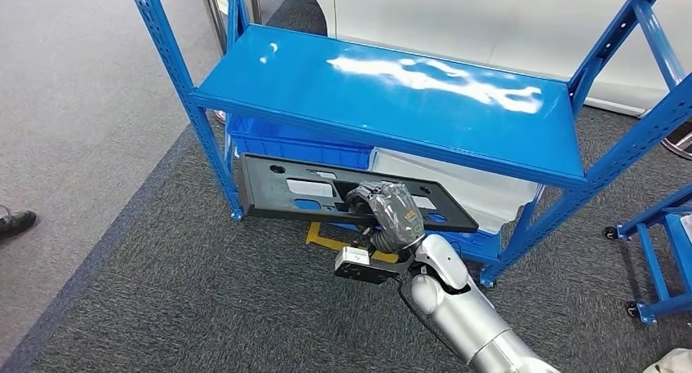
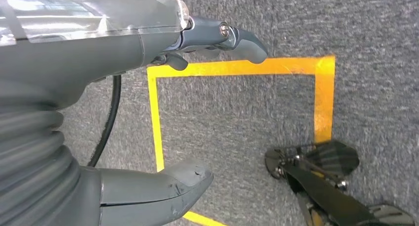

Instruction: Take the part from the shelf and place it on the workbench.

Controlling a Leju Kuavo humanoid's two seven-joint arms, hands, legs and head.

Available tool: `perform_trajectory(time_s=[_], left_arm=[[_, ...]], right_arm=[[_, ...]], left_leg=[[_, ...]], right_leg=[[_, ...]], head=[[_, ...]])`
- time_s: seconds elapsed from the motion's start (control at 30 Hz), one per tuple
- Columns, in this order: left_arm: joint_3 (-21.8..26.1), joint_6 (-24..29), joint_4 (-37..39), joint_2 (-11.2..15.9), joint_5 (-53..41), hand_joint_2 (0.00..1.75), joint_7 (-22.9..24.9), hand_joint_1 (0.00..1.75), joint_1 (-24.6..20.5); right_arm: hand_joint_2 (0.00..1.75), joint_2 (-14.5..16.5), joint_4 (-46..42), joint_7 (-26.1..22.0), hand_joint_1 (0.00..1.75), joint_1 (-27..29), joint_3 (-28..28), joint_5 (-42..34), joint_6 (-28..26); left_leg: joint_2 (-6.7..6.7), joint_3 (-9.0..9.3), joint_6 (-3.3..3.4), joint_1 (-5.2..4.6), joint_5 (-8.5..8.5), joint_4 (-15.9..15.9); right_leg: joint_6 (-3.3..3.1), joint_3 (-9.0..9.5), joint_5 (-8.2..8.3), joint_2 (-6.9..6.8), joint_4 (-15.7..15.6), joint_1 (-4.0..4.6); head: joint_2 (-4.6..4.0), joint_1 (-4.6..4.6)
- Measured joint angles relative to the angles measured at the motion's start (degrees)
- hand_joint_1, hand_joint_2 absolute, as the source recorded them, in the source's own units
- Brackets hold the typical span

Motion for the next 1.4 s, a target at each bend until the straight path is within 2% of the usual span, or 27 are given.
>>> perform_trajectory(time_s=[0.07, 0.27, 0.33, 0.37, 0.4, 0.47, 0.5, 0.53, 0.57, 0.6, 0.67, 0.7, 0.73, 0.8, 0.83, 0.87, 0.93, 0.97, 1.0, 1.03, 1.07, 1.13, 1.2, 1.23, 1.33, 1.4], left_arm=[[0.0, 0.0, 0.0, 0.0, 0.0, 1.75, 0.0, 0.0, 0.0], [0.3, -0.1, 0.0, 0.1, 0.0, 1.75, -0.1, 0.0, 0.0], [0.3, -0.1, 0.0, 0.1, 0.0, 1.75, -0.1, 0.0, 0.0], [0.3, -0.1, 0.0, 0.1, 0.0, 1.75, -0.2, 0.0, 0.0], [0.4, -0.1, 0.0, 0.1, 0.0, 1.75, -0.2, 0.0, 0.0], [0.4, -0.1, 0.0, 0.1, 0.0, 1.75, -0.2, 0.0, 0.0], [0.4, -0.1, 0.0, 0.1, 0.0, 1.75, -0.2, 0.0, 0.0], [0.4, -0.1, 0.0, 0.1, 0.0, 1.75, -0.2, 0.0, 0.0], [0.5, -0.1, 0.0, 0.1, 0.0, 1.75, -0.2, 0.0, 0.0], [0.5, -0.1, 0.0, 0.1, 0.0, 1.75, -0.2, 0.0, 0.0], [0.6, -0.1, 0.0, 0.0, 0.0, 1.75, -0.2, 0.0, 0.0], [0.7, -0.1, 0.0, -0.1, 0.0, 1.75, -0.2, 0.0, 0.0], [0.8, -0.1, 0.0, -0.2, 0.0, 1.75, -0.2, 0.0, 0.0], [1.0, -0.1, 0.0, -0.2, 0.0, 1.75, -0.3, 0.0, -0.1], [1.1, -0.1, 0.0, -0.2, 0.0, 1.75, -0.3, 0.0, -0.1], [1.2, 0.0, 0.0, -0.2, 0.0, 1.75, -0.3, 0.0, -0.1], [1.3, 0.0, 0.0, -0.2, 0.0, 1.75, -0.3, 0.0, 0.0], [1.3, 0.0, 0.0, -0.2, 0.0, 1.75, -0.3, 0.0, 0.1], [1.4, 0.0, 0.0, -0.2, 0.0, 1.75, -0.3, 0.0, 0.2], [1.4, 0.0, 0.0, -0.2, 0.0, 1.75, -0.3, 0.0, 0.2], [1.4, 0.0, 0.0, -0.2, 0.0, 1.75, -0.3, 0.0, 0.3], [1.4, 0.0, 0.0, -0.2, 0.0, 1.75, -0.3, 0.0, 0.2], [1.4, 0.0, 0.0, -0.2, 0.0, 1.75, -0.2, 0.0, 0.1], [1.4, 0.0, 0.0, -0.2, 0.0, 1.75, -0.2, 0.0, 0.0], [1.4, 0.0, 0.0, -0.2, 0.0, 1.75, -0.2, 0.0, -0.1], [1.4, 0.0, 0.0, -0.2, 0.0, 1.75, -0.2, 0.0, -0.1]], right_arm=[[1.75, 0.0, 0.0, 0.0, 1.75, 0.0, 0.1, -0.1, 0.4], [1.75, 0.0, 0.0, 0.1, 1.75, 0.0, 0.2, -0.2, 1.2], [1.75, 0.0, 0.0, 0.3, 1.75, 0.0, 0.3, -0.2, 1.3], [1.75, 0.0, 0.0, 0.4, 1.75, 0.0, 0.3, -0.2, 1.3], [1.75, 0.0, 0.0, 0.5, 1.75, 0.0, 0.4, -0.2, 1.4], [1.75, 0.0, 0.0, 0.6, 1.75, 0.0, 0.4, -0.2, 1.6], [1.75, 0.0, 0.0, 0.6, 1.75, 0.1, 0.5, -0.2, 1.7], [1.75, 0.0, 0.0, 0.7, 1.75, 0.1, 0.5, -0.1, 1.8], [1.75, 0.0, 0.0, 0.8, 1.75, 0.1, 0.6, -0.1, 1.9], [1.75, 0.0, 0.0, 0.8, 1.75, 0.1, 0.6, -0.1, 2.1], [1.75, 0.1, 0.0, 1.0, 1.75, -0.2, 0.7, 0.0, 2.3], [1.75, 0.2, 0.0, 1.0, 1.75, -0.4, 0.8, 0.0, 2.3], [1.75, 0.2, 0.0, 1.1, 1.75, -0.6, 0.9, 0.0, 2.4], [1.75, 0.3, 0.0, 1.1, 1.75, -0.7, 0.9, 0.0, 2.5], [1.75, 0.3, 0.0, 1.2, 1.75, -0.7, 1.0, 0.0, 2.5], [1.75, 0.4, 0.0, 1.2, 1.75, -0.7, 1.0, 0.0, 2.6], [1.75, 0.7, 0.0, 1.2, 1.75, -0.9, 1.1, 0.0, 2.6], [1.75, 0.8, 0.0, 1.2, 1.75, -0.9, 1.2, 0.0, 2.7], [1.75, 0.9, 0.0, 1.2, 1.75, -0.8, 1.3, 0.0, 2.7], [1.75, 0.9, 0.0, 1.2, 1.75, -0.7, 1.4, 0.0, 2.7], [1.75, 0.9, 0.0, 1.2, 1.75, -0.6, 1.4, 0.0, 2.8], [1.75, 1.0, 0.0, 1.3, 1.75, -0.6, 1.4, -0.1, 2.9], [1.75, 1.1, 0.0, 1.5, 1.75, -0.8, 1.4, -0.3, 3.1], [1.75, 1.1, 0.0, 1.6, 1.75, -0.8, 1.4, -0.3, 3.1], [1.75, 1.1, 0.0, 1.6, 1.75, -0.8, 1.5, -0.2, 3.3], [1.75, 1.1, 0.0, 1.6, 1.75, -0.9, 1.6, -0.2, 3.4]], left_leg=[[0.0, -0.39, 0.38, -0.21, 0.29, 0.0], [0.05, -1.14, 1.3, -0.67, 0.96, 0.2], [0.44, -1.2, 1.84, -0.51, 1.45, -0.1], [0.71, -1.3, 2.12, -0.4, 1.71, -0.3], [1.01, -1.46, 2.34, -0.36, 1.9, -0.4], [1.62, -1.92, 2.51, -0.58, 2.06, -0.3], [1.97, -2.13, 2.53, -0.73, 2.09, -0.2], [2.35, -2.27, 2.51, -0.87, 2.1, -0.1], [2.7, -2.32, 2.46, -0.96, 2.07, 0.0], [3.08, -2.25, 2.39, -1.03, 2.02, 0.0], [3.82, -2.13, 2.06, -1.16, 1.89, 0.1], [4.27, -2.13, 1.78, -1.21, 1.85, 0.1], [4.78, -2.13, 1.46, -1.22, 1.82, 0.1], [5.61, -1.95, 0.71, -1.25, 1.67, 0.0], [5.11, -1.96, 0.35, -1.17, 1.26, 0.3], [4.06, -2.39, 0.03, -1.06, 0.26, 1.5], [1.46, -4.98, -0.49, -0.68, -3.36, 7.5], [0.85, -6.78, -0.7, -0.58, -5.23, 11.5], [0.63, -8.21, -0.88, -0.5, -6.27, 14.7], [0.56, -8.82, -1.03, -0.42, -6.16, 15.9], [0.5, -8.3, -1.14, -0.31, -4.86, 14.8], [-0.03, -4.92, -1.3, 0.0, -1.07, 7.7], [-0.7, -2.44, -1.12, 0.06, 0.67, 2.2], [-0.9, -2.14, -0.97, 0.02, 0.61, 1.3], [-0.96, -2.31, -0.6, -0.09, 0.94, 1.0], [-1.06, -2.39, -0.41, -0.14, 1.08, 1.0]], right_leg=[[1.03, -0.17, 0.67, -0.02, -0.4, -0.25], [3.19, -0.51, 1.75, 0.05, -1.2, -0.81], [3.65, -0.92, 0.86, 0.22, -0.3, -0.93], [3.68, -1.63, -0.6, 0.29, 1.4, -0.95], [3.63, -2.85, -2.8, 0.33, 4.5, -0.95], [3.38, -5.98, -7.32, 0.35, 12.7, -0.87], [3.2, -6.93, -8.55, 0.35, 15.6, -0.82], [2.93, -6.76, -8.62, 0.33, 16.4, -0.75], [2.57, -5.35, -7.65, 0.21, 14.7, -0.61], [2.09, -2.95, -6.05, -0.19, 11.0, -0.36], [1.14, 1.6, -4.12, -2.19, 3.5, 0.52], [0.86, 2.75, -3.87, -2.93, 1.3, 0.96], [0.77, 3.04, -4.1, -3.22, 0.4, 1.29], [0.78, 3.03, -3.81, -2.16, -0.1, 1.28], [0.73, 3.15, -3.57, -1.6, -0.5, 1.07], [0.62, 3.23, -3.3, -1.06, -0.9, 0.82], [0.42, 3.17, -2.97, 0.08, -1.1, 0.54], [0.35, 3.01, -2.93, 0.72, -1.0, 0.53], [0.34, 2.87, -2.92, 1.37, -0.8, 0.53], [0.37, 2.72, -2.94, 2.06, -0.6, 0.51], [0.44, 2.57, -3.0, 2.67, -0.3, 0.45], [0.76, 2.28, -3.27, 3.7, 0.5, 0.29], [1.31, 1.8, -3.49, 4.45, 1.3, 0.32], [1.42, 1.55, -3.54, 4.66, 1.6, 0.44], [0.88, 1.28, -3.37, 4.68, 1.5, 0.63], [0.87, 1.37, -3.18, 4.58, 1.3, 0.61]], head=[[0.0, -0.01], [0.0, -0.01], [0.0, 0.0], [0.0, 0.01], [0.0, 0.01], [0.0, 0.01], [0.0, 0.01], [0.0, 0.0], [0.0, -0.01], [0.0, 0.0], [0.0, 0.01], [0.0, 0.0], [0.0, 0.0], [0.01, -0.01], [0.01, -0.01], [0.01, -0.03], [0.0, -0.08], [0.0, -0.1], [0.0, -0.1], [0.0, -0.1], [0.01, -0.1], [0.01, -0.1], [0.01, -0.07], [0.01, -0.06], [0.0, -0.03], [0.0, -0.02]])
